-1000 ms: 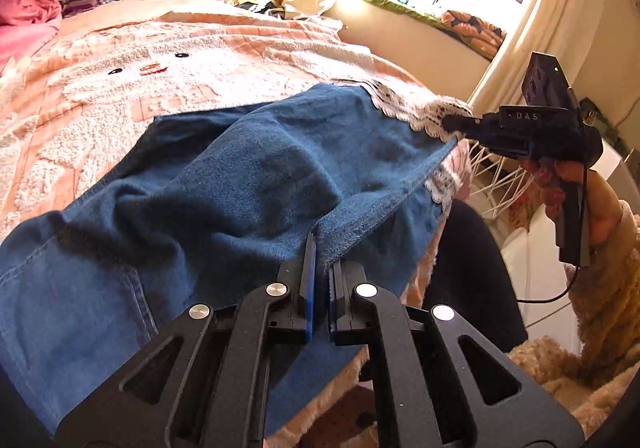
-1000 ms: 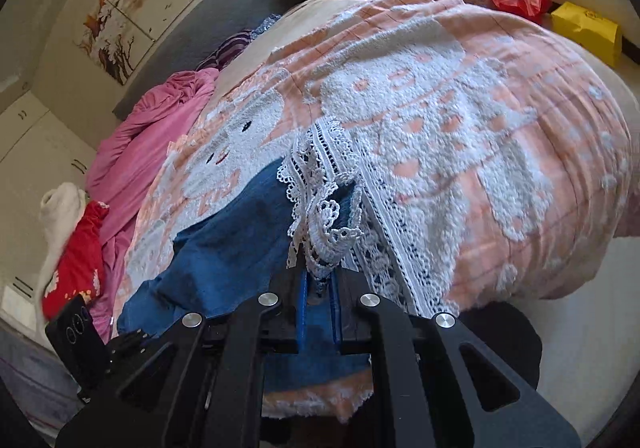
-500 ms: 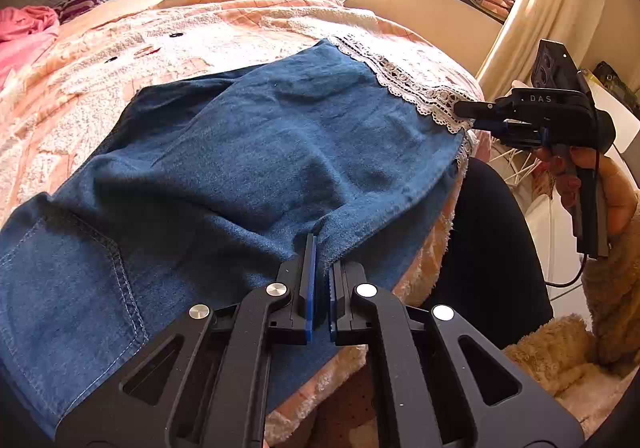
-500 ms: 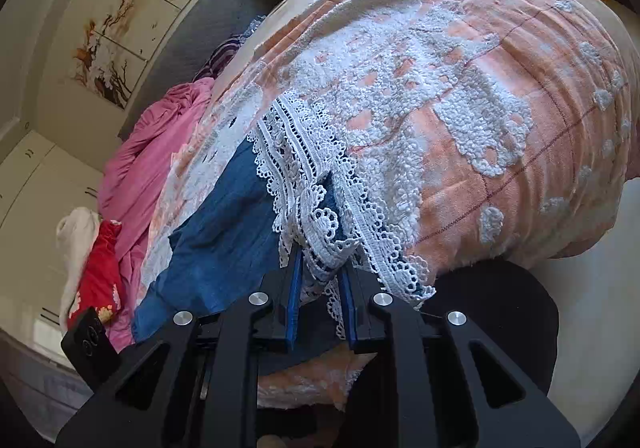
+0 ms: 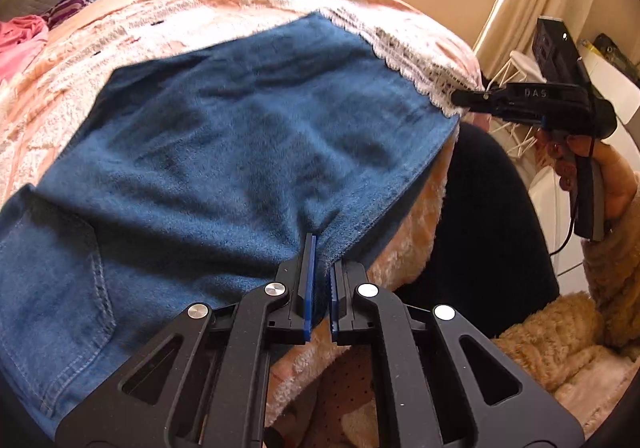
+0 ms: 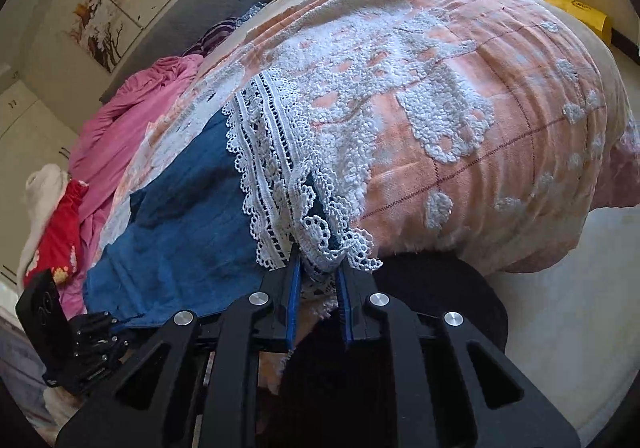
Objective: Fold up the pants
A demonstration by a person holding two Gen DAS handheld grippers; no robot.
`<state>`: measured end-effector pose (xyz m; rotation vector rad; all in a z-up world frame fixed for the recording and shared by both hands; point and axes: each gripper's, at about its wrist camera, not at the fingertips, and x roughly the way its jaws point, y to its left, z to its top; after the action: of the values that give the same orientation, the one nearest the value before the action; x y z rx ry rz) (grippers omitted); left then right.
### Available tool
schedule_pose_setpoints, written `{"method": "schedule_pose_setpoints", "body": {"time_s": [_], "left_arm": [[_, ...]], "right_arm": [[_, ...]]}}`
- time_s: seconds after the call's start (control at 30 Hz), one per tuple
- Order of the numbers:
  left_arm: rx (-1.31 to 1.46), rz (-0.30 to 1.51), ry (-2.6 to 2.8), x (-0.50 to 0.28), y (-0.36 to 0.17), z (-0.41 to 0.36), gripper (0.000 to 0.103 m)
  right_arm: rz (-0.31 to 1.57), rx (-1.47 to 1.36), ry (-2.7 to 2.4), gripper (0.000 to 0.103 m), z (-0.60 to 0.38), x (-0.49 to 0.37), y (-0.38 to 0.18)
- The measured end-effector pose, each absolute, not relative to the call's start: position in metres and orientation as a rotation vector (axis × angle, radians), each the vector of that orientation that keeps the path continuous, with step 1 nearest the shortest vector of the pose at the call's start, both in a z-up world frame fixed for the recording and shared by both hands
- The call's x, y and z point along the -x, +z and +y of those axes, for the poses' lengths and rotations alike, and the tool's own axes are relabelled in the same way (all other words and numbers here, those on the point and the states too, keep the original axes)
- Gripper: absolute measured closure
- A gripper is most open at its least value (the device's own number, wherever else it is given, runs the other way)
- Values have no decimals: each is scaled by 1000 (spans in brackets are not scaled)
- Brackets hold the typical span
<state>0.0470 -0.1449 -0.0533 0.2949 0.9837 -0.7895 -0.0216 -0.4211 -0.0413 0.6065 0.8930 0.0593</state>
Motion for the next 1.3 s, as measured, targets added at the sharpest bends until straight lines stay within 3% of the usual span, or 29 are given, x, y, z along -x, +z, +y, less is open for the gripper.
{"method": "schedule_pose_setpoints", "body": {"time_s": [0.07, 0.13, 0.17, 0.4, 0.57, 0.7, 0.8, 0.93, 1.03, 1.3], "left_arm": [[-298, 989, -784, -48, -56, -145, 101], [-294, 993, -778, -48, -58, -144, 101], [-287, 994, -777, -48, -59, -144, 101], [-273, 992, -778, -44, -58, -142, 99], [-270, 989, -790, -32, -52, -140, 80], [-235, 991, -764, -28, -47, -127, 70], [-220, 997, -686, -32, -48, -110, 69], [-181, 987, -595, -41, -46, -87, 68], [-216, 964, -465, -48, -44, -68, 59], [-124, 947, -317, -57, -38, -2, 59]], "right_arm": [[887, -618, 61, 82, -424, 24, -41], [897, -594, 18, 62, -428, 27, -39], [903, -576, -9, 59, -431, 29, -37], [809, -554, 38, 59, -425, 47, -8], [800, -463, 218, 58, -374, 25, 9], [930, -332, 278, 55, -334, -4, -11], [1038, -253, 225, 54, -324, -14, -39], [1012, -246, 229, 54, -323, -9, -44], [1011, -282, 236, 54, -329, -9, -45], [1008, -297, 231, 54, -332, -10, -46]]}}
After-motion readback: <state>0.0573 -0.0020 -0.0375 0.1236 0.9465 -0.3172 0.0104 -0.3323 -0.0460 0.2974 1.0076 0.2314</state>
